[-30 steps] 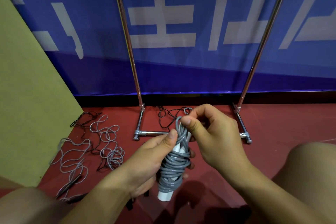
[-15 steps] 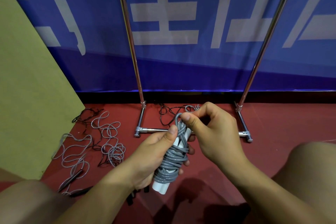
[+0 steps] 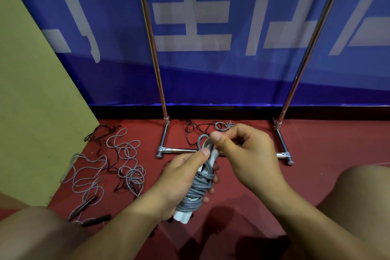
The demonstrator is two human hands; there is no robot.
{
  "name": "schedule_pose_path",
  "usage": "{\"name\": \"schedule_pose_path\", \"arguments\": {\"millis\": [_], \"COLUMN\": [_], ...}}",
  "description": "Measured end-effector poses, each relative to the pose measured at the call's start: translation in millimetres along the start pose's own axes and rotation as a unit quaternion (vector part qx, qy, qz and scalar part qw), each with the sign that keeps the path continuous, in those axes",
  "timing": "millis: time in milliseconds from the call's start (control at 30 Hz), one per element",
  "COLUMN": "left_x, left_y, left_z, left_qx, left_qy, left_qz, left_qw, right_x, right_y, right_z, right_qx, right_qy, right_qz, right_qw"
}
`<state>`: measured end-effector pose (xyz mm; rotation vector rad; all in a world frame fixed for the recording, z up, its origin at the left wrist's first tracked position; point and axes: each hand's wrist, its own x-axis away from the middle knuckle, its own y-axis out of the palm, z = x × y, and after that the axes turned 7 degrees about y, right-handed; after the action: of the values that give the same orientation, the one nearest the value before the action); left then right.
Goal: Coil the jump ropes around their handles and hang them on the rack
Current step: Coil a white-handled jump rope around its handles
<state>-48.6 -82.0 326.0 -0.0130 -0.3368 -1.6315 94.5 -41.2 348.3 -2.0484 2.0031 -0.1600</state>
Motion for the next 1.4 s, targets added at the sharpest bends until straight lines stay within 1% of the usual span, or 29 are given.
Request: {"name": "schedule_pose_path", "arguments": {"millis": [100,200,367,433,467,500,600,633,700,767,833,1000,1100,1167,1267,1400], "left_x": [0.4,0.1,-3.1,-4.0,-4.5,-4.7,-7.7,-8.9,-11.9,-16.9,-20.7,-23.9,-25.7,-27.2,-34.0,-42.8], "left_y": [-0.4,-1.4,-3.7,-6.0,-7.4,-8.5,-11.6,-11.4,-10.8,-11.8,-11.9,-11.2,-11.1,-12.0,-13.7,0.3], "left_z": [-0.2,-1.8,-3.9,-4.7,-4.9,-4.6,-7.3,-8.6,-11.3,-15.5,-13.8,-5.8,-2.6,1.5,14.4,54.2], "left_qx": [-0.005,-0.023,-0.042,-0.050,-0.055,-0.064,-0.093,-0.099,-0.136,-0.231,-0.282,-0.305,-0.310,-0.312,-0.297,-0.276], "left_qy": [0.009,0.029,0.050,0.062,0.068,0.072,0.071,0.067,0.077,0.111,0.136,0.158,0.162,0.165,0.162,0.145], "left_qz": [0.001,-0.010,-0.010,-0.020,-0.022,-0.023,-0.018,-0.014,-0.003,0.002,0.014,0.011,0.010,0.016,0.021,0.009], "left_qw": [1.000,0.999,0.998,0.997,0.996,0.995,0.993,0.993,0.988,0.967,0.950,0.939,0.937,0.935,0.941,0.950], "right_x": [-6.1,-6.6,-4.2,-4.7,-5.0,-5.4,-7.2,-7.9,-9.5,-13.1,-17.7,-24.1,-24.9,-26.1,-30.4,-41.7], "right_y": [-2.4,-3.2,-3.3,-3.6,-3.8,-3.6,-2.7,-2.3,-2.8,-4.6,-6.5,-14.0,-18.3,-19.8,-22.2,-29.1], "right_z": [3.2,1.5,-1.8,-1.6,-1.0,0.1,5.0,6.8,10.0,11.0,10.4,5.2,0.2,-3.0,-12.1,-38.5], "right_qx": [-0.077,-0.151,-0.143,-0.155,-0.167,-0.174,-0.150,-0.145,-0.147,-0.148,-0.153,-0.177,-0.189,-0.197,-0.214,-0.275], "right_qy": [0.044,0.123,0.244,0.263,0.259,0.247,0.190,0.180,0.177,0.176,0.168,0.127,0.092,0.080,0.077,0.085], "right_qz": [-0.027,-0.091,-0.209,-0.248,-0.250,-0.239,-0.160,-0.139,-0.107,-0.073,-0.041,0.016,0.027,0.017,-0.004,-0.012], "right_qw": [0.996,0.977,0.936,0.919,0.918,0.923,0.957,0.963,0.967,0.971,0.973,0.976,0.977,0.977,0.974,0.958]}}
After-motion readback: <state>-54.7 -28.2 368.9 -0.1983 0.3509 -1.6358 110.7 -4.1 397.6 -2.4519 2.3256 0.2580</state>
